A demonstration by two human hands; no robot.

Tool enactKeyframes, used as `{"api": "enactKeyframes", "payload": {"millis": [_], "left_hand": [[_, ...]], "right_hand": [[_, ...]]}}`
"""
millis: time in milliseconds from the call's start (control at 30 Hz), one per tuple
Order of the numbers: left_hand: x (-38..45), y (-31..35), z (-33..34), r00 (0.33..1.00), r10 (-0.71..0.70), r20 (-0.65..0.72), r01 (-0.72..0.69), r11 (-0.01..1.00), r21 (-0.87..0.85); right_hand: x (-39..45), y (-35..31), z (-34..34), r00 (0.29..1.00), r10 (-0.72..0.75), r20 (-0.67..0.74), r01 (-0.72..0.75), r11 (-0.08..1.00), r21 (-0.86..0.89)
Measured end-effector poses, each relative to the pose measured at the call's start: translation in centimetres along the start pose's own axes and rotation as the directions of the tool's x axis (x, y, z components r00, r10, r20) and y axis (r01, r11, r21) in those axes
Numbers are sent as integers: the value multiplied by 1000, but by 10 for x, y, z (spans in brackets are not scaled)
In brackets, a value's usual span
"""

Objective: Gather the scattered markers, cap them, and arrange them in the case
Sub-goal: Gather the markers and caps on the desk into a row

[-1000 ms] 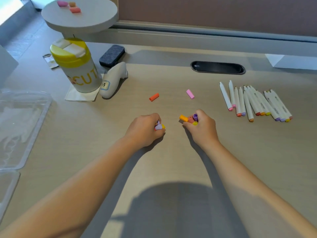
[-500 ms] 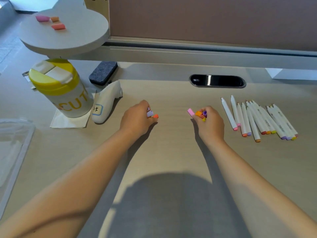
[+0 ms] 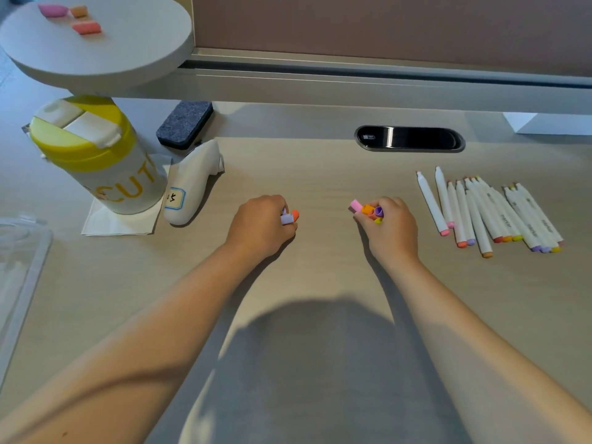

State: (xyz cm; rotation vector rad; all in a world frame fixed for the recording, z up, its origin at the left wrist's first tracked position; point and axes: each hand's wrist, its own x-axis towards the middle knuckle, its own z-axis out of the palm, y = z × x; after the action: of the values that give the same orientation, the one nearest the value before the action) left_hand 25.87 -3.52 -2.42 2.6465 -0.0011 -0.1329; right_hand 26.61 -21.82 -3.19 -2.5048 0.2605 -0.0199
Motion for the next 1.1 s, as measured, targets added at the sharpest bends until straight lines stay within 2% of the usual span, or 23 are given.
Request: {"api": "enactKeyframes", "payload": {"millis": [167, 333, 567, 700, 833, 1100], "left_hand": [[-12, 16, 3, 999, 40, 4, -40, 999, 33], [-24, 47, 8, 995, 101, 12, -99, 987, -124], [-40, 125, 48, 968, 238, 86, -219, 958, -187], [-44, 160, 81, 937, 314, 155, -298, 947, -117], [-41, 180, 99, 903, 385, 191, -387, 922, -30], [-41, 184, 109, 899, 377, 222, -378, 925, -38]], "right_hand": [[-16, 10, -14, 1000, -23, 1, 23, 996, 83], [-29, 27, -40, 999, -48, -11, 49, 994, 99], [-52, 93, -93, 998, 28, -61, -25, 999, 47], [-57, 137, -109, 997, 79, -15, -80, 993, -87], [-52, 154, -114, 998, 56, 19, -53, 988, -144], [-47, 158, -116, 992, -22, 122, 36, 993, -109]]}}
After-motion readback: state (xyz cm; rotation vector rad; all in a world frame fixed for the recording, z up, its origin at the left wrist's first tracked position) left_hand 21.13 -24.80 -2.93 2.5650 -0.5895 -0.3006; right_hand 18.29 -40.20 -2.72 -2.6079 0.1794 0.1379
